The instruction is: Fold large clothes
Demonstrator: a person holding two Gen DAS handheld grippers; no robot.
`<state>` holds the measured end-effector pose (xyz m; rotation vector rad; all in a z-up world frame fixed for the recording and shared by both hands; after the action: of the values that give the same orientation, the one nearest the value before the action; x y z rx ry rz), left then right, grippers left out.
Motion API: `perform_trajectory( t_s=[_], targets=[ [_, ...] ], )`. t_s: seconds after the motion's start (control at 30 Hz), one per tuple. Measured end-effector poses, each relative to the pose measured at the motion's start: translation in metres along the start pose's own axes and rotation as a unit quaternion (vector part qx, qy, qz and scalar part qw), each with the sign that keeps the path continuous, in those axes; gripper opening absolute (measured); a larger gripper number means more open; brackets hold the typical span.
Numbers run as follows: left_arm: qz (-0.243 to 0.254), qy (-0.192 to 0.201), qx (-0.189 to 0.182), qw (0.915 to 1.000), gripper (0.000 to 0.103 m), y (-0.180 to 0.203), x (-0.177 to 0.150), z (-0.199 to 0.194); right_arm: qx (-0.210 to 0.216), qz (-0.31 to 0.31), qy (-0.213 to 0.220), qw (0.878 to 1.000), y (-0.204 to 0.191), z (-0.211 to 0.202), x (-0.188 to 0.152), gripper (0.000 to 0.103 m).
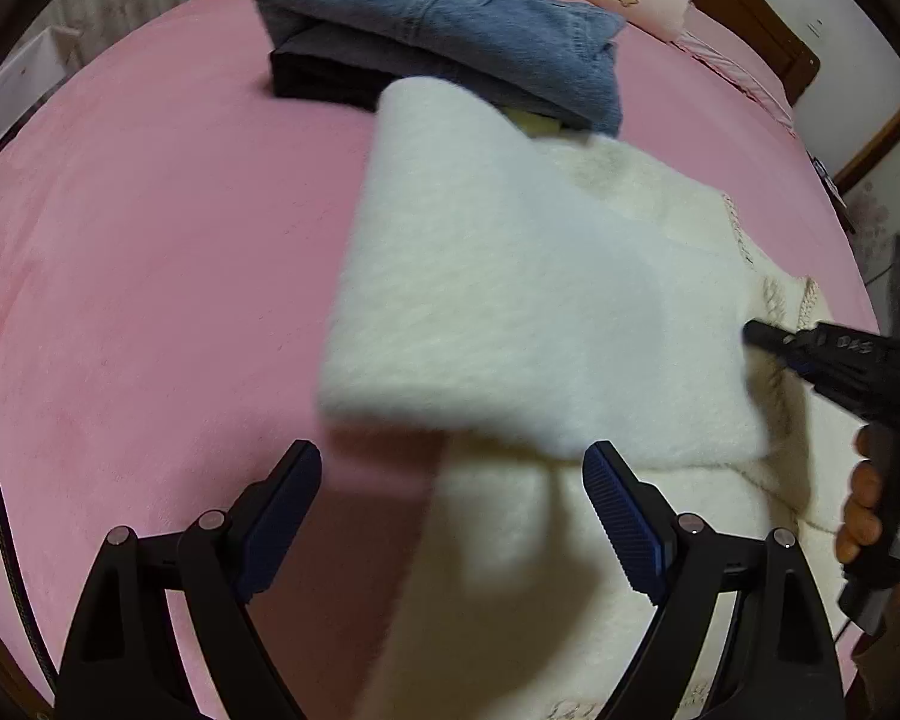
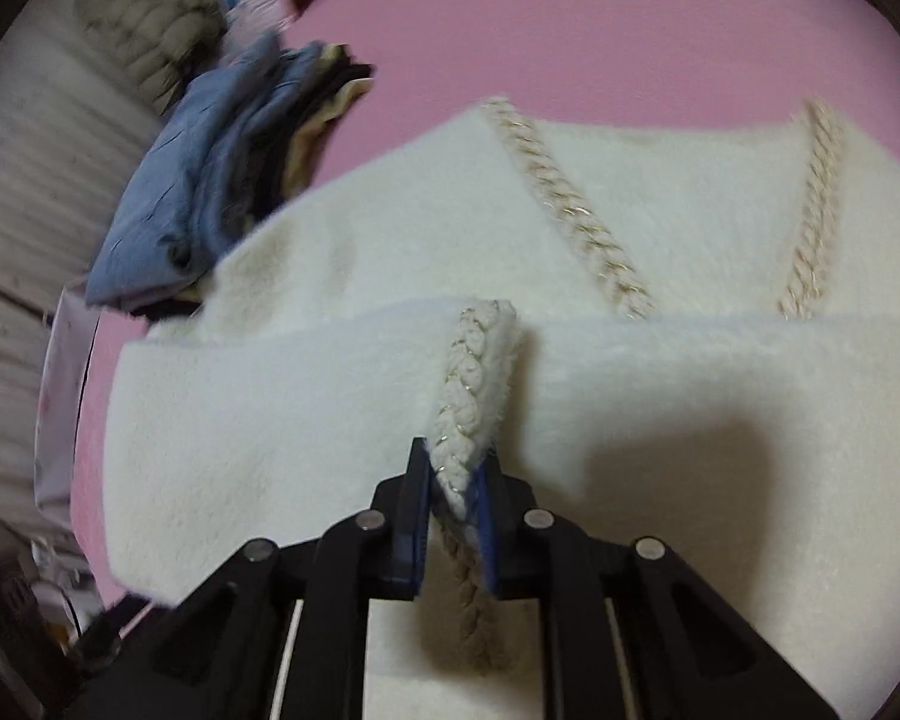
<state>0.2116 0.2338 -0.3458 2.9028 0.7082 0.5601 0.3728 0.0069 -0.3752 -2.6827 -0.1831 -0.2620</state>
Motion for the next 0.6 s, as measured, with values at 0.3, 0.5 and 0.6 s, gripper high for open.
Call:
perform_trajectory(
  t_s=[0.3, 0.5, 0.6],
  targets=[
    [0.058, 0.004, -0.019, 0.9981, 0.088, 0.048, 0.012, 0.007, -0.139, 0.014, 0.199, 0.97, 0.053, -0.172, 0.004, 0.013],
    [0.084, 0.001, -0.012, 0.9964, 0.088, 0.071, 0.017, 0.019, -0.212, 0.139, 0.08, 0.964, 0.16, -0.134, -0.053, 0.018],
    [0.083, 0.009, -0.005, 0.9965, 0.088, 0.072, 0.024, 0.018, -0.205, 0.172, 0.05, 0.962, 0.175, -0.121, -0.073, 0.018]
  ],
)
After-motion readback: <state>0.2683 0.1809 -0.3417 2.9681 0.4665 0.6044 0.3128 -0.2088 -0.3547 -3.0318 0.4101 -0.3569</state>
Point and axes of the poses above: each gripper's, at about its wrist camera, not at the fingertips, and z roughly the way its jaws point, y to its right, x to its top, the point moved 8 cm from there along z, roughly the way its jaws point, and after that the axes turned 1 degree about -y, right-handed, at the moved point
